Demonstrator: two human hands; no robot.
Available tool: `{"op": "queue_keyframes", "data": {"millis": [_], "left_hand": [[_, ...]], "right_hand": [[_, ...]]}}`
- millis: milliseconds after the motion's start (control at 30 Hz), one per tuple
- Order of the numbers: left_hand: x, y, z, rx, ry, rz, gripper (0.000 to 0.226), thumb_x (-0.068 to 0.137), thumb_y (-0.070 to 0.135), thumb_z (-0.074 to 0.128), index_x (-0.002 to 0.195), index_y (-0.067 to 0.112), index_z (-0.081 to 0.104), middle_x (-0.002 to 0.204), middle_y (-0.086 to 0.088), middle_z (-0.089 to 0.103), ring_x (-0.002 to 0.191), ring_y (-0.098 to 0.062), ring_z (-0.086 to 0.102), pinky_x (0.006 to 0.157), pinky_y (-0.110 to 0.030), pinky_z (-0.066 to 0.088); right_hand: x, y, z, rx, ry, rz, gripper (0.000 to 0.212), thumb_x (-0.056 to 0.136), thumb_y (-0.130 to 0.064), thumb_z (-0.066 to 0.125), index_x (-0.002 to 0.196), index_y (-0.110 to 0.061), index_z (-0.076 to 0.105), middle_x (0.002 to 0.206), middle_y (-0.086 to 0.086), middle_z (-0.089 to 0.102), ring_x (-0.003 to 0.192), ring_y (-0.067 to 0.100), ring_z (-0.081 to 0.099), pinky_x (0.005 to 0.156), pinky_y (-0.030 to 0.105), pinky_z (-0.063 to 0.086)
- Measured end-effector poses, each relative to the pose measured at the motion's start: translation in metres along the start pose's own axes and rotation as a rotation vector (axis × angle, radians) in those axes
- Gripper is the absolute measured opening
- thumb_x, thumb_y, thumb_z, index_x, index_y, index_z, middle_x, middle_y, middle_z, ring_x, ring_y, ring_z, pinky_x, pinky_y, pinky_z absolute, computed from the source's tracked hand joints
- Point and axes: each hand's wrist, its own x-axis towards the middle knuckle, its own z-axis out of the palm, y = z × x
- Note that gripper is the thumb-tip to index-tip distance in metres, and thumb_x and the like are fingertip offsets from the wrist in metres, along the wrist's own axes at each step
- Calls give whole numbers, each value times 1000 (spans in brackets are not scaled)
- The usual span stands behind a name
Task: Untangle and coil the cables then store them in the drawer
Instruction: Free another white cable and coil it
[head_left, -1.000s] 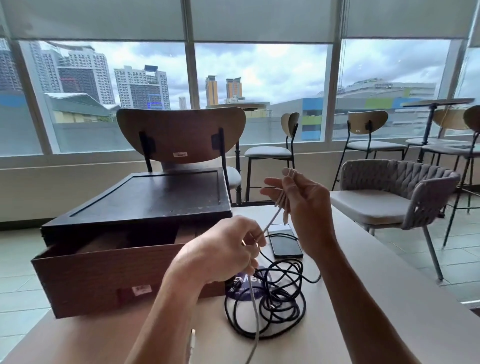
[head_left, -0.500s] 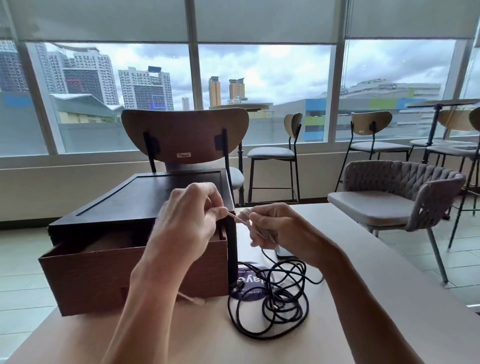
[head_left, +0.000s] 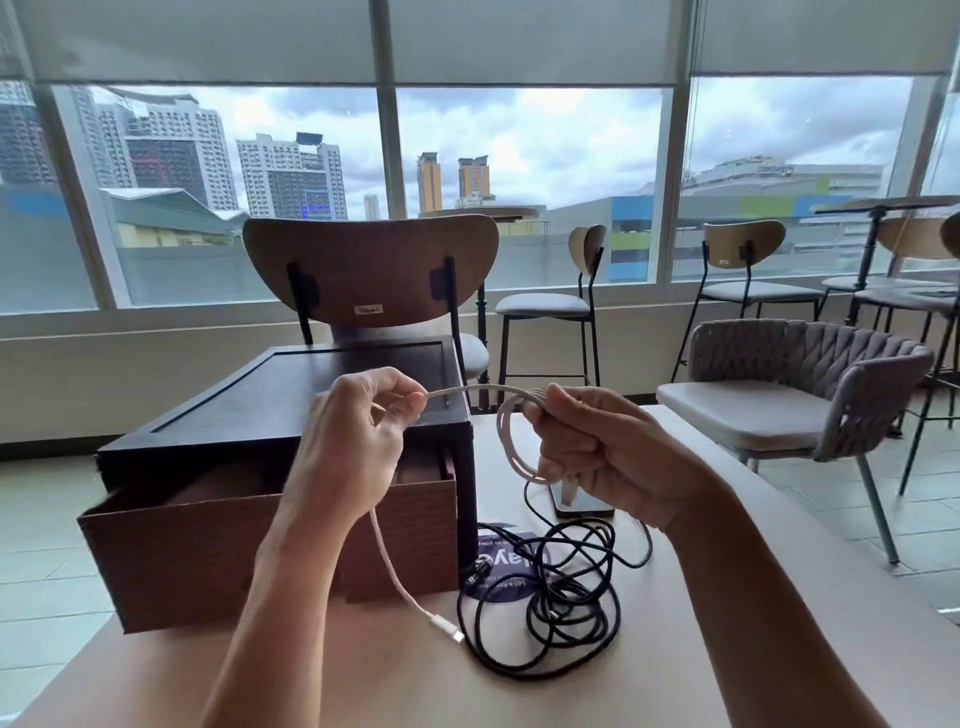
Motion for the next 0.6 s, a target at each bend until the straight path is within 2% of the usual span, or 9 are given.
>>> {"op": "queue_keyframes", "data": {"millis": [100, 167, 300, 433, 533, 600], "left_hand": [[-1, -2, 5, -7, -65, 20, 11, 95, 23, 67, 89, 29, 74, 76, 13, 70, 69, -2, 63, 57, -8, 45], [-1, -2, 9, 4, -92, 24, 9, 96, 25, 66, 92, 29, 74, 80, 13, 71, 73, 0, 64, 59, -9, 46], [-1, -5, 15, 11, -174, -1, 11, 98, 27, 63, 97, 30, 73, 88, 10, 70, 82, -5, 65, 66, -18, 51], [-2, -13, 21, -107, -350, -89, 13, 97, 27, 64, 89, 27, 74, 78, 4, 72, 77, -18, 71, 78, -40, 60], [-5, -16, 24, -90, -434, -122, 13, 95, 27, 68, 83, 25, 73, 75, 1, 72, 68, -12, 65, 75, -38, 59], [-6, -15, 23, -188, -465, -156, 12, 96, 24, 67, 87, 20, 73, 79, -1, 73, 68, -7, 64, 70, -28, 57]], "right_hand": [[2, 2, -2, 131, 4, -26, 26, 101, -25, 43, 96, -6, 59, 59, -10, 34, 48, 2, 31, 60, 23, 48], [4, 4, -3, 181, -5, -31, 26, 103, -24, 41, 96, -6, 57, 59, -10, 35, 47, 2, 33, 59, 23, 48], [7, 6, -3, 268, -34, -52, 27, 104, -23, 37, 95, -6, 56, 59, -10, 37, 45, 1, 34, 57, 21, 46], [10, 6, -6, 402, -50, -95, 28, 104, -23, 38, 95, -6, 59, 59, -9, 33, 46, 6, 22, 56, 20, 43], [11, 6, -12, 506, -64, -108, 25, 104, -22, 42, 98, -4, 58, 61, -8, 30, 48, 6, 23, 54, 19, 41], [12, 6, -14, 548, -72, -108, 23, 103, -21, 47, 100, -2, 60, 62, -7, 30, 48, 6, 24, 53, 18, 40]]}}
